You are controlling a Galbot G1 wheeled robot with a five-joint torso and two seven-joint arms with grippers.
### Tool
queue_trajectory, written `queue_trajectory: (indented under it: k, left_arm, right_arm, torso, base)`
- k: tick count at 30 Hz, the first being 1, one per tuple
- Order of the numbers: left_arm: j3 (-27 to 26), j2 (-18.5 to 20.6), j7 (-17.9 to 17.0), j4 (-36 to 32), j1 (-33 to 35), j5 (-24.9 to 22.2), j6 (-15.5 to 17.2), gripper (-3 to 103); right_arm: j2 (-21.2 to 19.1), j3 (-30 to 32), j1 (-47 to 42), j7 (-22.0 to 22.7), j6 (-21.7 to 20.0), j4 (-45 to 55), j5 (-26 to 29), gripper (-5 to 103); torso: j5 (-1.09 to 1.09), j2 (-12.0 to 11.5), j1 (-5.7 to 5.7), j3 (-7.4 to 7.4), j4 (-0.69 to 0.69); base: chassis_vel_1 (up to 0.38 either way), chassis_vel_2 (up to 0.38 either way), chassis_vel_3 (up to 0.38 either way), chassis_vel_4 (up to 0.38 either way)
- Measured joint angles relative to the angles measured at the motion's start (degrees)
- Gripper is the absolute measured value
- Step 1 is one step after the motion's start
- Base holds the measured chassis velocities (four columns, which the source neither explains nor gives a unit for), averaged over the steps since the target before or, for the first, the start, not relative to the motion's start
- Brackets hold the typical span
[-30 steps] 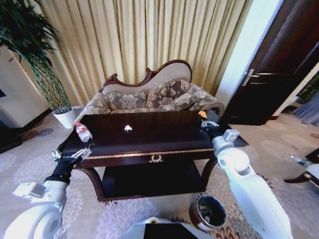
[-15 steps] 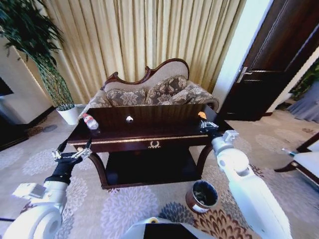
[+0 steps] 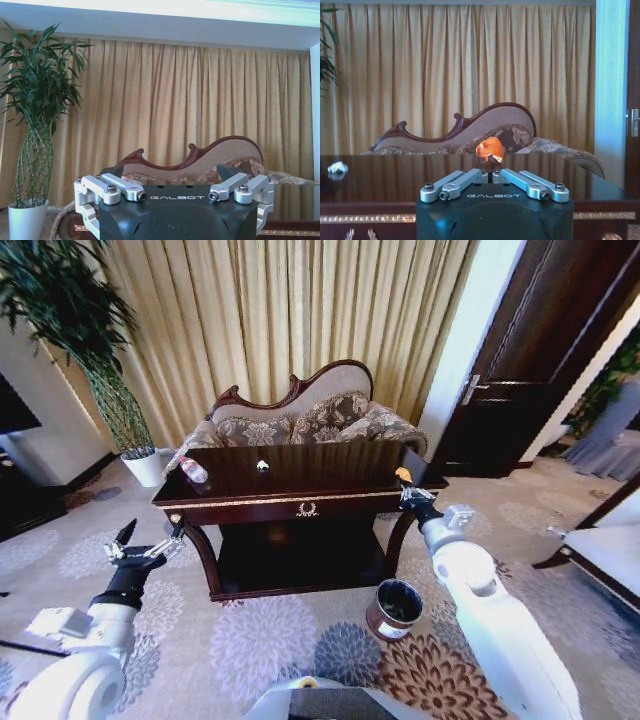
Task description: Move to the front of the table and place the trash on the table into the trash bin.
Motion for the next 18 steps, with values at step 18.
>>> queue_trajectory:
  k: [18]
  left_arm:
    - [-0.1,-0.5,-0.1,0.0,0.2,0.0,-0.4,100]
  right_arm:
    - [8.9,0.3,-5.5,-6.5,1.8,-29.3,-13.5,0]
  torso:
    - [0.0,0.0,0.02,0.0,-0.01]
  base:
    - [0.009,-0.01,-0.005,0.008]
